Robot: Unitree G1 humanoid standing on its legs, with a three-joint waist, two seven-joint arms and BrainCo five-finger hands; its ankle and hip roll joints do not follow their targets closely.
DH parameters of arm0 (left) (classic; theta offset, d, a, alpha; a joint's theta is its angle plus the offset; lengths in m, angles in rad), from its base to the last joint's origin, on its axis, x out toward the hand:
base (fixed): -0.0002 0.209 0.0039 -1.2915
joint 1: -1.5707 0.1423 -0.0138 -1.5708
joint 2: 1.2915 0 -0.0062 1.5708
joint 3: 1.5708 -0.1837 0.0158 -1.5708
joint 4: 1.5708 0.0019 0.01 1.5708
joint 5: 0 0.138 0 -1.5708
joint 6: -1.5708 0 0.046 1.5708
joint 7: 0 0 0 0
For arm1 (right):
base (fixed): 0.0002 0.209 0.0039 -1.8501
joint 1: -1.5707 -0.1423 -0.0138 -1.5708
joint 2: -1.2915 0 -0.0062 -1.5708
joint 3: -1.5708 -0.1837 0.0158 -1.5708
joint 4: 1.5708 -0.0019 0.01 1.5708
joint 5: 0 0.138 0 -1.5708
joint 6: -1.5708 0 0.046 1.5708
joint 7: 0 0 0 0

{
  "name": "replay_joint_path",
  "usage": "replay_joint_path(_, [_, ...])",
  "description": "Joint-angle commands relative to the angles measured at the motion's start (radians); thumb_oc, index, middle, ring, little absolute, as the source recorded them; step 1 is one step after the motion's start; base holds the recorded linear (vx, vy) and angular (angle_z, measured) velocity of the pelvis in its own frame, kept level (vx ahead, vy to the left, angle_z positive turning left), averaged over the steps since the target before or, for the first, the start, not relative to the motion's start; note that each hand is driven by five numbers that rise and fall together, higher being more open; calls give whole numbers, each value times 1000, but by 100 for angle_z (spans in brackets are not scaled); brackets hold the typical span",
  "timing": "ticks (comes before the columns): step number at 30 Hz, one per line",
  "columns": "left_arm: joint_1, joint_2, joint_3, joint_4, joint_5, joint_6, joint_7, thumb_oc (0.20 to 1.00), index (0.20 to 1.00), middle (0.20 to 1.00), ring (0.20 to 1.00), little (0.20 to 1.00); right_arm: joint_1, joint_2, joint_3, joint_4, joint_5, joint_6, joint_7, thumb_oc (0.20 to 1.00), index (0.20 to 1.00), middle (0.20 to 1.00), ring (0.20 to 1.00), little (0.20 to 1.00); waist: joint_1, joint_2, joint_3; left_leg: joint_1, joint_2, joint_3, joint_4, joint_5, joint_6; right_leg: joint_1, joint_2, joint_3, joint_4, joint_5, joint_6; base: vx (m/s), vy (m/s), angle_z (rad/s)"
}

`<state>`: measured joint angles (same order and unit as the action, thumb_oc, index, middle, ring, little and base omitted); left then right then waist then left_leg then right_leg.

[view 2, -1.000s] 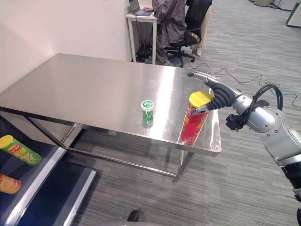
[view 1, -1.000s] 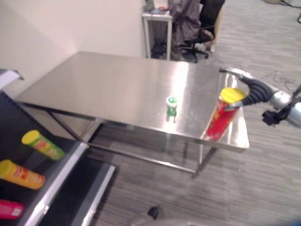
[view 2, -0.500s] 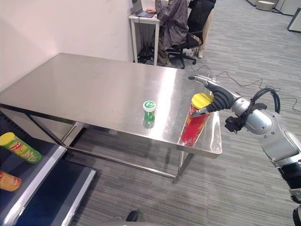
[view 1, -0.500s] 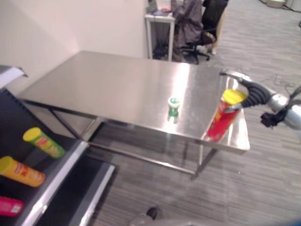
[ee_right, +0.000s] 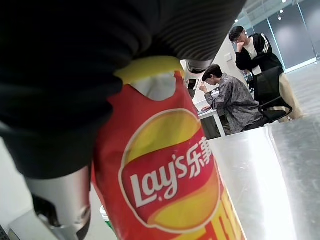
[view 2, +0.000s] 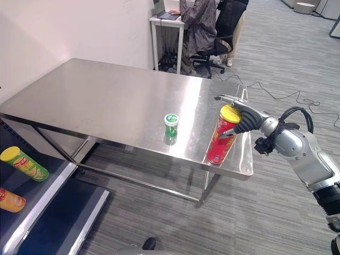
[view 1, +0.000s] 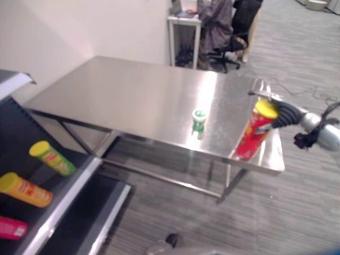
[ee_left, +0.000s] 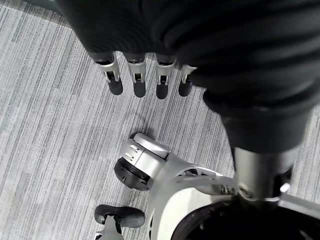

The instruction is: Put the goods on the table back onto the shelves and tidy them up.

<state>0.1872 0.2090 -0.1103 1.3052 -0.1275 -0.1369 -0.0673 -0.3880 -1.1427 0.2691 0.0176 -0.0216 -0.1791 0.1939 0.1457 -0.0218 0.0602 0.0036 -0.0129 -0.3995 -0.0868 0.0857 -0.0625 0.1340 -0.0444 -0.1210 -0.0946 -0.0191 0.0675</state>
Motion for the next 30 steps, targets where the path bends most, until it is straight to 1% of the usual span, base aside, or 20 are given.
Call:
replay_joint_path(1, [-53, 6, -6, 79, 62, -16, 5, 1000, 1000, 1000, 1000, 1000, 18, 4, -6, -17, -11, 2, -30, 1000, 1000, 1000, 1000, 1000, 47, -51, -28, 51, -44, 13, 0, -105, 31, -40, -28, -4, 7, -6, 16, 0, 0, 0])
replay_joint_path(7, [-52, 11, -9, 77, 71, -17, 0, 1000, 1000, 1000, 1000, 1000, 33, -41, -12, -35, -4, -5, -1, 1000, 1000, 1000, 1000, 1000, 41, -54, -29, 54, -42, 19, 0, -108, 30, -40, -28, -1, 7, -5, 16, 0, 0, 0])
replay_joint_path(12, [-53, 13, -14, 68, 81, -23, -11, 1000, 1000, 1000, 1000, 1000, 14, -85, 35, -70, 23, -17, 49, 1000, 1000, 1000, 1000, 1000, 37, -57, -29, 56, -42, 23, 0, -110, 31, -40, -28, 1, 7, -4, 18, 0, 0, 0])
replay_joint_path(13, [-56, 15, -15, 66, 82, -25, -13, 1000, 1000, 1000, 1000, 1000, 3, -97, 53, -80, 27, -22, 61, 784, 784, 784, 784, 784, 38, -59, -29, 55, -42, 25, 0, -110, 31, -40, -28, 2, 7, -4, 19, 0, 0, 0])
replay_joint_path(14, [-55, 15, -14, 64, 82, -26, -16, 1000, 1000, 1000, 1000, 1000, -9, -109, 69, -87, 33, -25, 73, 639, 639, 639, 639, 639, 36, -58, -29, 55, -42, 26, 0, -110, 31, -41, -28, 2, 7, -3, 19, 0, 0, 0])
replay_joint_path(15, [-54, 15, -12, 62, 82, -27, -17, 1000, 1000, 1000, 1000, 1000, -15, -119, 79, -92, 40, -27, 79, 545, 545, 545, 545, 545, 35, -58, -29, 56, -41, 27, 0, -110, 31, -41, -28, 2, 7, -3, 20, 0, 0, 0])
replay_joint_path(16, [-54, 17, -12, 59, 81, -30, -19, 1000, 1000, 1000, 1000, 1000, -25, -130, 97, -95, 45, -31, 88, 423, 423, 423, 423, 423, 35, -60, -29, 56, -41, 28, 0, -110, 30, -41, -29, 2, 7, -3, 20, 0, 0, 0])
replay_joint_path(17, [-53, 18, -12, 55, 80, -32, -19, 1000, 1000, 1000, 1000, 1000, -37, -138, 114, -103, 52, -35, 99, 200, 200, 200, 200, 200, 36, -60, -29, 56, -41, 29, 0, -110, 30, -41, -29, 2, 7, -2, 21, 0, 0, 0])
replay_joint_path(20, [-52, 21, -11, 45, 80, -39, -18, 1000, 1000, 1000, 1000, 1000, -74, -167, 160, -117, 82, -45, 121, 200, 200, 200, 200, 200, 36, -63, -29, 56, -41, 30, 0, -109, 29, -40, -30, 2, 7, -3, 22, 0, 0, 0])
replay_joint_path(23, [-51, 23, -14, 39, 80, -43, -14, 1000, 1000, 1000, 1000, 1000, -87, -176, 176, -121, 78, -50, 121, 200, 200, 200, 200, 200, 37, -64, -29, 57, -41, 32, 0, -110, 29, -39, -31, 1, 7, -3, 22, 0, 0, 0])
replay_joint_path(30, [-50, 31, -29, 9, 100, -63, 22, 1000, 1000, 1000, 1000, 1000, -93, -183, 180, -127, 77, -66, 98, 200, 200, 200, 200, 200, 41, -66, -26, 59, -42, 31, 0, -110, 30, -36, -32, -1, 7, -3, 23, 0, 0, 0])
